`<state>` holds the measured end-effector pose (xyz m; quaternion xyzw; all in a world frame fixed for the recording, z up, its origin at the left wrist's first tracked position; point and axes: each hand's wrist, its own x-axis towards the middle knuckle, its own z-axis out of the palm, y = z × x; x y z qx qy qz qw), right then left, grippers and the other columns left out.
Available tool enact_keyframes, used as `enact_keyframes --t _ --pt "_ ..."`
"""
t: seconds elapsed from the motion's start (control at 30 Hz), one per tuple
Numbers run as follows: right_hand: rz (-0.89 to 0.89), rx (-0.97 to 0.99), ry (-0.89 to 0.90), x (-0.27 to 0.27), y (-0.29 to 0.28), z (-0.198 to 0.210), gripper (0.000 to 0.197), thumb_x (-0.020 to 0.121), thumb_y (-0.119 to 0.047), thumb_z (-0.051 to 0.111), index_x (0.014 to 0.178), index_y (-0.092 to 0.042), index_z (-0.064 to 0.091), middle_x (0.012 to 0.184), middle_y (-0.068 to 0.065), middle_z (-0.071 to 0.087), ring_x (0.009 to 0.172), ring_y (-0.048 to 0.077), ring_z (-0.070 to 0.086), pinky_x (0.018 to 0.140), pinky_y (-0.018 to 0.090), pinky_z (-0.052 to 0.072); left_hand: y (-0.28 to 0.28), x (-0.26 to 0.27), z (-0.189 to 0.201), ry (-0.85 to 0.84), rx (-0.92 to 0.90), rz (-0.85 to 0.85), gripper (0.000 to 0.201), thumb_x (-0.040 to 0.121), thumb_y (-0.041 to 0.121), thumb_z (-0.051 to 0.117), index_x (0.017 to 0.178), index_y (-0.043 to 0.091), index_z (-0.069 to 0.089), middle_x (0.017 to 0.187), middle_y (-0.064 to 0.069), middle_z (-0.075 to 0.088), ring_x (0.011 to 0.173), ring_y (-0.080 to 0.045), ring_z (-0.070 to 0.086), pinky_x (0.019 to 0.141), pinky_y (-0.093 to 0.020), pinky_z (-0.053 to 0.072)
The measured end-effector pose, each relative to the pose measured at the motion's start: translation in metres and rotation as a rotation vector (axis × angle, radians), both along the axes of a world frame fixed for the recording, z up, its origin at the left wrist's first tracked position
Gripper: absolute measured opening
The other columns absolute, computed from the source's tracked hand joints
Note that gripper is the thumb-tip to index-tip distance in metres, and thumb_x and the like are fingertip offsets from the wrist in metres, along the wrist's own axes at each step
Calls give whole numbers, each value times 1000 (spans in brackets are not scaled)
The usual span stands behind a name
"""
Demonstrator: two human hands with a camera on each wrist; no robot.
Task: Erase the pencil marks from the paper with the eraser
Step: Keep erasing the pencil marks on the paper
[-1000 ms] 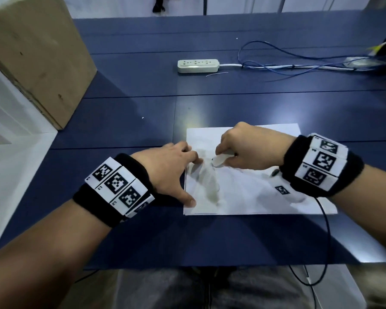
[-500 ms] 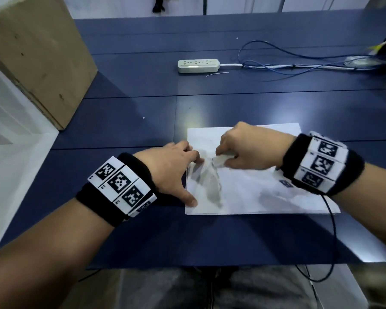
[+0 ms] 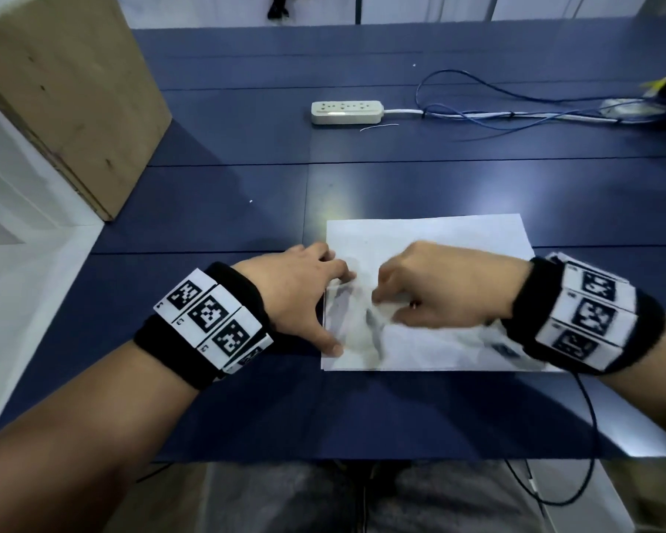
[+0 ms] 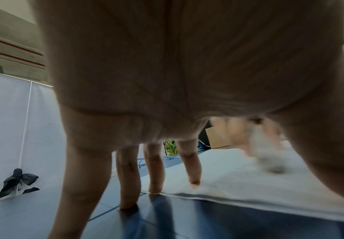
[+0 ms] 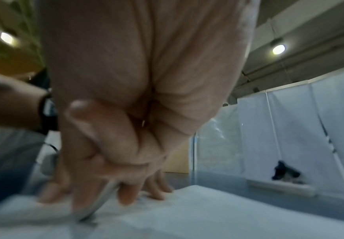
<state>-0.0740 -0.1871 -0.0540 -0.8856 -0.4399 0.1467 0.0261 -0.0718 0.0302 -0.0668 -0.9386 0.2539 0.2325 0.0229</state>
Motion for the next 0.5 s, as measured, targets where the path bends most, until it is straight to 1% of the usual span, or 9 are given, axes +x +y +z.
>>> enact_keyframes --t 0.03,0.1,0.13,0.2,0.23,0.3,0.4,0.47,0.5 --pt "51 2 89 -11 1 2 18 80 -26 63 95 -21 72 86 -2 66 68 11 46 67 21 40 0 1 0 6 0 0 110 52 80 70 146 38 29 142 7 29 128 -18 36 104 -43 42" --pt "87 -13 190 -17 2 2 29 82 -28 66 109 -23 73 91 -4 67 68 7 42 67 18 36 -1 1 0 12 6 0 111 53 80 71 147 39 27 142 8 28 129 -18 35 105 -42 41" --pt "72 -12 169 -11 3 1 30 81 -31 65 110 -22 73 91 -3 69 69 10 47 69 21 41 -2 1 0 11 10 -2 110 54 79 71 147 39 27 142 8 28 129 -17 35 105 -42 41" --pt "-8 -23 44 11 3 -3 29 79 -35 58 100 -21 73 84 1 69 74 20 56 73 33 50 -2 1 1 3 15 -5 109 54 78 72 146 39 27 141 7 28 128 -18 36 105 -42 42" --pt "-70 -24 -14 20 2 -2 27 80 -37 55 95 -21 72 79 1 68 74 23 57 71 38 51 -3 0 1 0 17 -5 109 54 78 72 146 40 27 141 8 29 128 -18 37 104 -42 43" --pt "-173 -10 -65 33 -3 -3 22 85 -39 56 88 -22 70 73 0 65 71 25 55 67 41 52 -3 0 2 -3 20 -1 109 54 79 71 146 39 27 140 8 29 127 -17 37 103 -42 43" --pt "-87 -17 -89 15 -1 -3 19 81 -33 57 86 -18 69 76 2 65 73 24 56 68 36 50 -2 0 1 -7 13 -4 110 53 79 71 146 38 29 141 7 29 127 -18 37 104 -43 43" --pt "39 -27 38 -9 1 0 24 79 -28 60 97 -18 72 87 2 67 78 22 59 71 29 46 -2 1 0 -1 9 -6 110 53 79 72 146 38 29 142 6 28 128 -19 36 106 -43 41" --pt "58 -43 132 -18 2 3 28 80 -27 63 104 -19 73 92 0 68 80 19 59 72 27 46 -2 1 0 4 11 -5 111 54 79 72 147 38 28 142 6 28 129 -18 35 106 -43 41"
